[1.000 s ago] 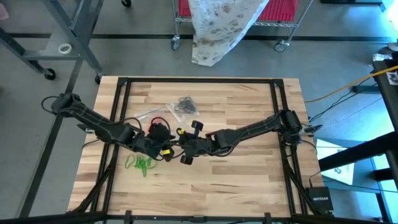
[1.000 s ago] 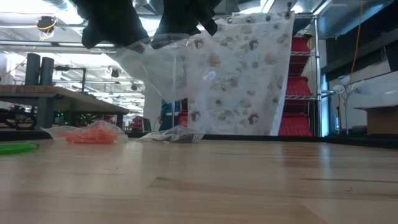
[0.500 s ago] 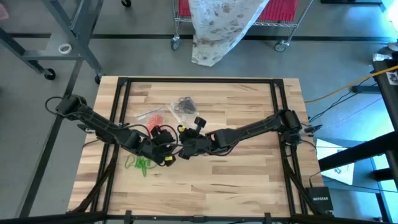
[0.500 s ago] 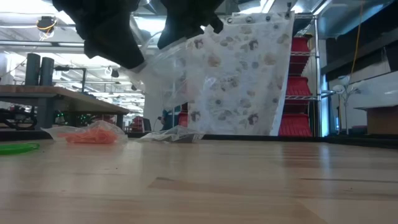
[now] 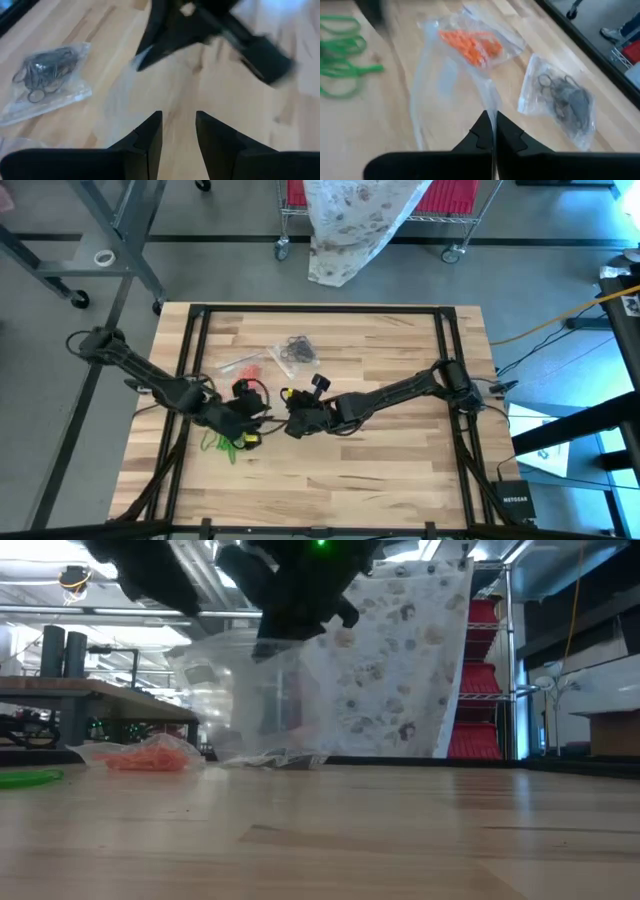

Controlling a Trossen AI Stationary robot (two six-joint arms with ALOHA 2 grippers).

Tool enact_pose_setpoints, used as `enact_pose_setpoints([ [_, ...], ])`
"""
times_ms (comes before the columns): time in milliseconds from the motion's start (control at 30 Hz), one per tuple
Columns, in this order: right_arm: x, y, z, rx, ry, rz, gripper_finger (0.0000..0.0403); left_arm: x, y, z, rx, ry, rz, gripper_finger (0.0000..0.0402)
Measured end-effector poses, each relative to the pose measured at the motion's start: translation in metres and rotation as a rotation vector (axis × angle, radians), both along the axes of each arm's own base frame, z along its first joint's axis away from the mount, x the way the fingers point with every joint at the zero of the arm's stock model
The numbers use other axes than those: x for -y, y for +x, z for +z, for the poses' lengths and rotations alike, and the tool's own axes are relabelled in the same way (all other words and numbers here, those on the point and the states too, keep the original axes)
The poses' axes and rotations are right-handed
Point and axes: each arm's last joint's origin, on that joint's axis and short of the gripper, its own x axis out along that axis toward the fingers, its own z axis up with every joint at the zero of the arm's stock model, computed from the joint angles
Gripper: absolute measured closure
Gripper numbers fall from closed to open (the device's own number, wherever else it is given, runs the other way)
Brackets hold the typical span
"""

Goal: Sort rubber bands
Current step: Put the green rubber band into the transparent zip bag

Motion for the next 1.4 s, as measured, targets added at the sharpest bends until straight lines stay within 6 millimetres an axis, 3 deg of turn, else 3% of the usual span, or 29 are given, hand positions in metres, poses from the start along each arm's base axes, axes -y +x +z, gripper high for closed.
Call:
enact_pose_setpoints([
  [200, -0.001, 0.002, -0.008, -0.013, 0.014, 0.000, 0.0403, 0.012, -0.032, 0.005, -0.082, -0.128, -0.100, 0.0290],
  [500, -0.003, 0.003, -0.013, 0.006, 0.087, -0.016, 0.0403, 0.039, -0.055, -0.055, -0.203, -0.218, -0.038, 0.0290],
  [633, -0.004, 0.007, -0.021, 0.014, 0.101, -0.010, 0.0403, 0.041, -0.055, -0.076, -0.241, -0.190, -0.030, 0.0290],
  [833, -0.006, 0.011, -0.032, 0.002, 0.131, 0.014, 0.0403, 0.044, -0.052, -0.090, -0.306, -0.123, -0.097, 0.0290],
  [1167, -0.006, 0.013, -0.030, 0.020, 0.100, 0.015, 0.0403, 0.031, -0.046, -0.118, -0.438, 0.003, -0.098, 0.0290],
  [1400, -0.007, 0.014, -0.029, 0.016, 0.072, 0.050, 0.0403, 0.022, -0.036, -0.123, -0.436, -0.070, -0.109, 0.0308],
])
